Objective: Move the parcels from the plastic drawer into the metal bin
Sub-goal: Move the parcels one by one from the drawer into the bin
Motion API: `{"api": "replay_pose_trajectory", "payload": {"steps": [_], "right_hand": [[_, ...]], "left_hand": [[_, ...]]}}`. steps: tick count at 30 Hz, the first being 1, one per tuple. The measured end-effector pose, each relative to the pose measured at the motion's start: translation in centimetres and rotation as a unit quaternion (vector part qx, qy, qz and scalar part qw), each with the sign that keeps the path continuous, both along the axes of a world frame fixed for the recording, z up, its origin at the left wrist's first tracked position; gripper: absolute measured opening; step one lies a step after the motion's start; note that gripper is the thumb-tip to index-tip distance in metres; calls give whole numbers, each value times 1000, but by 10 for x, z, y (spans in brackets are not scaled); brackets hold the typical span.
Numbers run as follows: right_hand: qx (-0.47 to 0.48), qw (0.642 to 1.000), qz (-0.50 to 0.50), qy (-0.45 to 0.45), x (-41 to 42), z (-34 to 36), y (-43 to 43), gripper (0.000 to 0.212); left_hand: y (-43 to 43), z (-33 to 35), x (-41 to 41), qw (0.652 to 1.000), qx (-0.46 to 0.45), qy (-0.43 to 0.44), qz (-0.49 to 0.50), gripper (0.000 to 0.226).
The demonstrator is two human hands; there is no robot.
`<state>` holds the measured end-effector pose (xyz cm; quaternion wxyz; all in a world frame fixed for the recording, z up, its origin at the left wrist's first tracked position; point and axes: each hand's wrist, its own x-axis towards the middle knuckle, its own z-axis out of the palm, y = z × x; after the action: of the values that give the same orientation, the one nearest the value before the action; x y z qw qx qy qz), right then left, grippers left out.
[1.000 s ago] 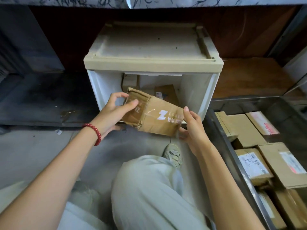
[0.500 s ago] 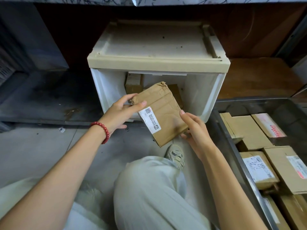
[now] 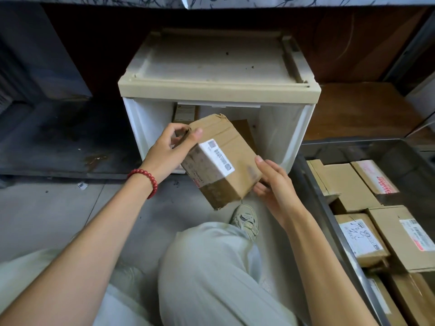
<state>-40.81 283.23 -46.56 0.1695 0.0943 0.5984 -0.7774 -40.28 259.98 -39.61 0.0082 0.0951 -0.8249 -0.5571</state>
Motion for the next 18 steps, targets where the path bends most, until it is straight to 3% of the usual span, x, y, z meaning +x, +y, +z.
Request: {"api": "replay_pose_trajectory", "payload": {"steps": [4, 9, 18], "right_hand": [[7, 999, -51, -5, 0, 5, 13, 95], [31, 995, -94, 31, 8, 36, 43, 57], [134, 970, -197, 49, 36, 74, 155, 45]], "left_hand": [[8, 0, 0, 999, 13, -27, -20, 38], [41, 7, 3, 997, 1, -55, -60, 43], [164, 30, -5, 976, 4, -87, -197, 65]]}}
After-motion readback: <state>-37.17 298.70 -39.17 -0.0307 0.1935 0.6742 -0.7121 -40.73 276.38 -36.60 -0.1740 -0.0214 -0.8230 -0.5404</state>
